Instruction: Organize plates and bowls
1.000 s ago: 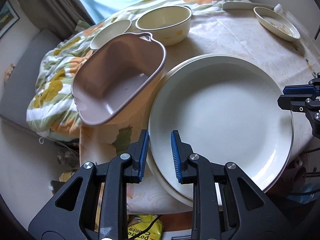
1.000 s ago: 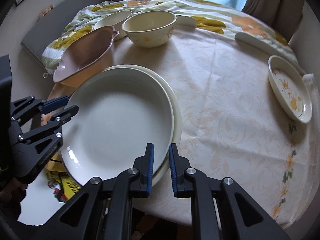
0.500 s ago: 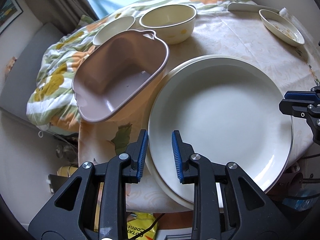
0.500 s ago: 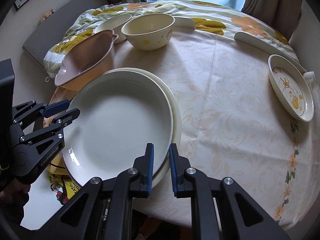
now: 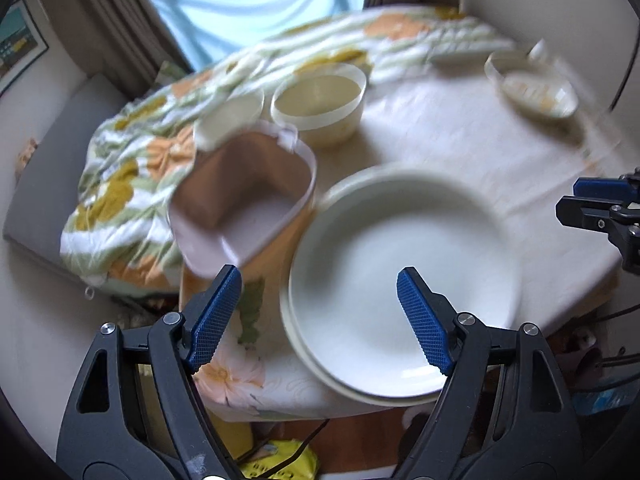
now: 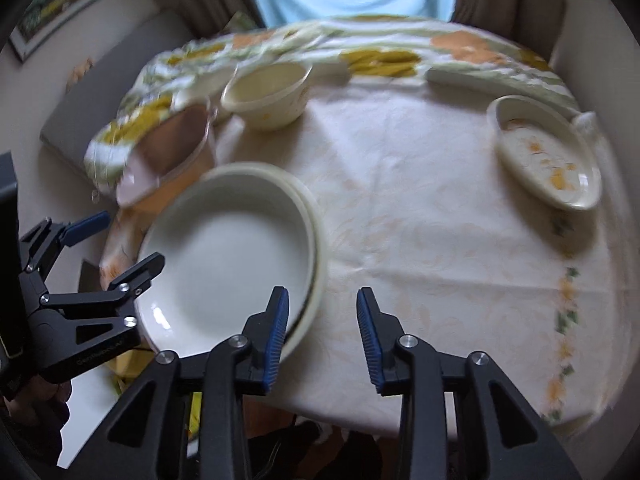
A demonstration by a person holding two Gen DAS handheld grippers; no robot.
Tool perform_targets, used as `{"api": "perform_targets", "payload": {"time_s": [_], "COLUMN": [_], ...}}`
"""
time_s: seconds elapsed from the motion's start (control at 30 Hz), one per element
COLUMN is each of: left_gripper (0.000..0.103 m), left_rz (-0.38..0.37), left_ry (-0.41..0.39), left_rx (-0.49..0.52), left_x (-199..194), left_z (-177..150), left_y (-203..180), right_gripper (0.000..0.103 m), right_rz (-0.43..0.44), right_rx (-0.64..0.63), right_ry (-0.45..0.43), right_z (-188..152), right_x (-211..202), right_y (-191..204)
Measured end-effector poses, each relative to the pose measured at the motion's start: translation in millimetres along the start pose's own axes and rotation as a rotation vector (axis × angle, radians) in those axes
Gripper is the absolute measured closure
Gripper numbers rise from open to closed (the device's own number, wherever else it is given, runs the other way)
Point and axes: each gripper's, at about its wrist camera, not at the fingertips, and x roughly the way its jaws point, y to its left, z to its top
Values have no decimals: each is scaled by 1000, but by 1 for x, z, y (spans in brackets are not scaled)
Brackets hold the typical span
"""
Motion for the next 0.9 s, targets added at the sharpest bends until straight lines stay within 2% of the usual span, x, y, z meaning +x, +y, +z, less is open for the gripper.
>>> {"api": "perform_targets", "payload": {"time_s": [0.1,0.13,0.17,0.2,0.27,0.37,0.43,0.5,0.57,0.77,0.9], "left_gripper": [23,19,4,0,0,0,0,0,0,0,0], "left_rz": [-110,-136,-164,-190,-295,-384,-434,-488,-548,-565,-568], "left_ry": [-102,-132,-166,-199,-250,-261,-255,-239,-203,-111,-28], "left_rx": [3,12,25,37,72,109,141,156,169,215,239], "left_x": [-37,-46,-55,-63,-72,-71,-64,-56,-39,19,70], "left_z": [33,45,59,72,100,132,155,172,194,237,257], "left_y": [-5,-9,-14,-21,-36,-61,-81,-96,-115,-163,-191], "right_gripper": [68,49,32,0,0,0,0,0,0,0,0], "right_rz": [-19,-30,-42,-62,-92,-150,-171,-195,-259,-189,-137], "right_rx": [87,125,149,179,213,267,309,351,398,519,560], "right_ry": [-102,-147,-178,-224,-287,-302,-294,-331,-336,-275,-186], "right_z": [5,6,6,7,6,6,7,6,8,17,26], "right_x": [-47,-65,-76,-91,-114,-135,-143,-153,-155,-120,-77], "right_y": [-23,-32,-38,-46,-59,-81,-99,-116,-132,-191,-225]}}
